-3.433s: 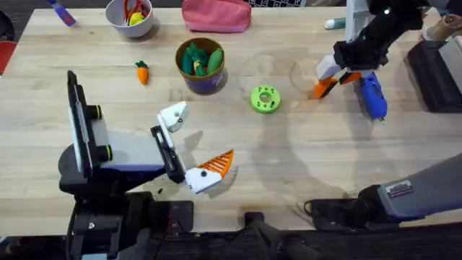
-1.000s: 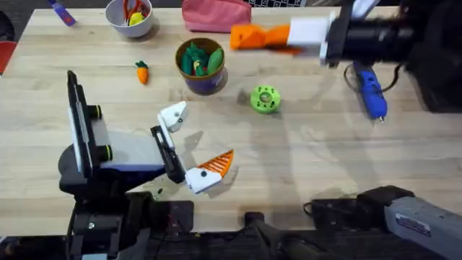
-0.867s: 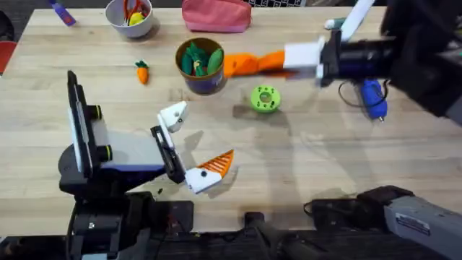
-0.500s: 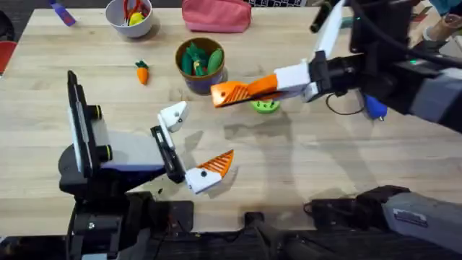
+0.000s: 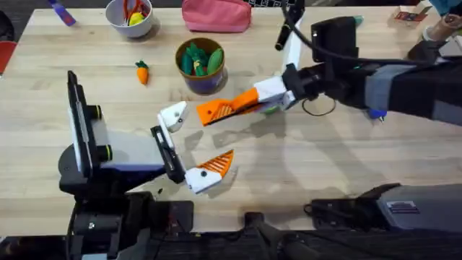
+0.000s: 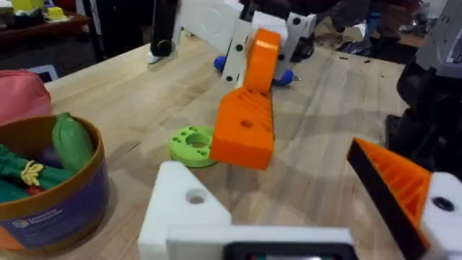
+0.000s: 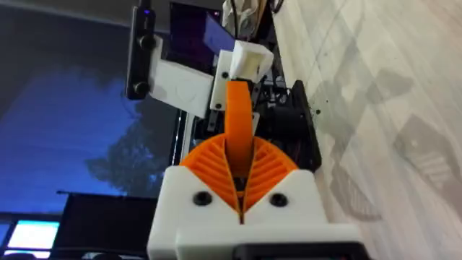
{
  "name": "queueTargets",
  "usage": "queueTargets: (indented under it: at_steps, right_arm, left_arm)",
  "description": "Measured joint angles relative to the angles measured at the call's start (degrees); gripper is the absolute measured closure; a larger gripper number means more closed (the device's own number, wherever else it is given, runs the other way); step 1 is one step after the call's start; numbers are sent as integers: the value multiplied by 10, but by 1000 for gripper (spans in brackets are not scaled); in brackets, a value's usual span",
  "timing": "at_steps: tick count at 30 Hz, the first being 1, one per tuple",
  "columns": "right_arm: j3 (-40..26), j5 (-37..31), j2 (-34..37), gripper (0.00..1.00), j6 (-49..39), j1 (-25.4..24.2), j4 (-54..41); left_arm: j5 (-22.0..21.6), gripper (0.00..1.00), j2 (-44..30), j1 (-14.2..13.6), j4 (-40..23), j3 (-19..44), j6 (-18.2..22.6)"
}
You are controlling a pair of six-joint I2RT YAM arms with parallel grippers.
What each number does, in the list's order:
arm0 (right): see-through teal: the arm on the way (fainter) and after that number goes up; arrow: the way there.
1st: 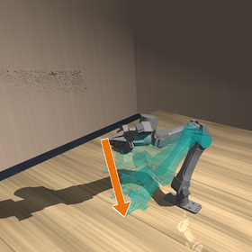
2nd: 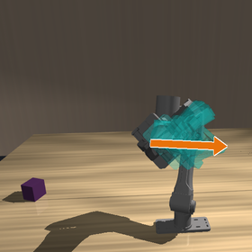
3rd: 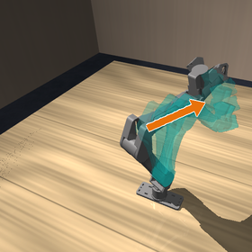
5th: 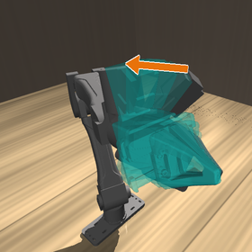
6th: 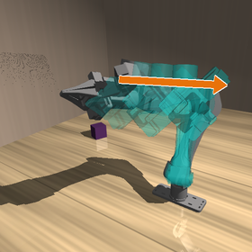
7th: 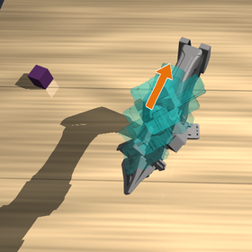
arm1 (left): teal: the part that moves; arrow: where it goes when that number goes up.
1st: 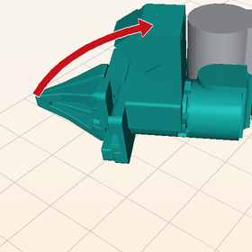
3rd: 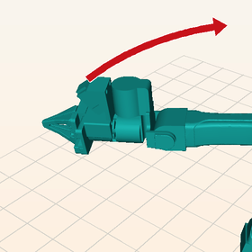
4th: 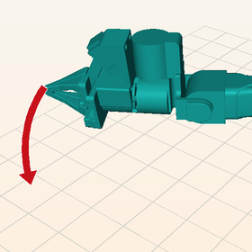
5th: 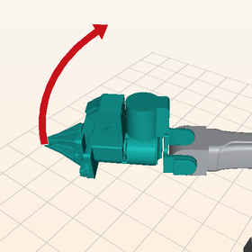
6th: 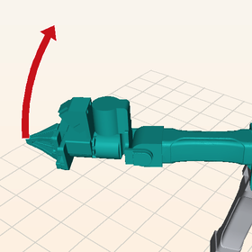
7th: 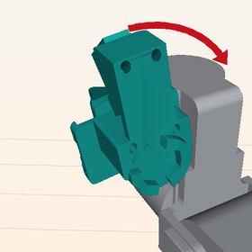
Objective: Pick up the gripper from the table and insert it into the empty holder that is missing its gripper. Then pick up a screw, insert it into the mounting hole, and use the screwdriver to tighten it. Finally, clean up the table by picking up the vegetable and placing it into the bucket.
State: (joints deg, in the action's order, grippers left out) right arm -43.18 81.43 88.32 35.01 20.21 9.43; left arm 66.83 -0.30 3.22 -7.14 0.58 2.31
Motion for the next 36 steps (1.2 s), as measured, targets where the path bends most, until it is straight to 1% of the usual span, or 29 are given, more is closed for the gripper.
queueTargets:
  at_steps: [6, 7, 13, 20, 22, 26, 29, 32, 33, 36]
  right_arm:
    - [1, 8, 31, 993, 71, 23, 110]
    - [3, 10, 39, 993, 101, 26, 128]
    - [27, 10, 48, 993, 126, 26, 129]
    - [31, 9, 48, 993, 142, 30, 137]
    - [33, 9, 48, 993, 154, 37, 170]
    - [33, 4, 48, 993, 209, 48, 276]
    - [33, 3, 48, 993, 246, 48, 288]
    - [37, 2, 48, 993, 265, 48, 290]
    - [51, -5, 48, 993, 274, 48, 292]
    - [64, -11, 48, 993, 276, 48, 291]
  left_arm:
    - [0, 15, 0, 0, 0, 0, 0]
    - [0, 15, 0, 0, 0, 0, 0]
    - [0, 15, 0, 0, 0, 0, 0]
    - [0, 15, 0, 0, 0, 0, 0]
    - [0, 15, 0, 0, 0, 0, 0]
    - [0, 15, 0, 0, 0, 0, 0]
    - [0, 15, 0, 0, 0, 0, 0]
    - [0, 14, 0, 0, 0, 0, 0]
    - [0, 14, 0, 0, 0, 0, 0]
    - [0, 16, 0, 0, 0, 0, 0]
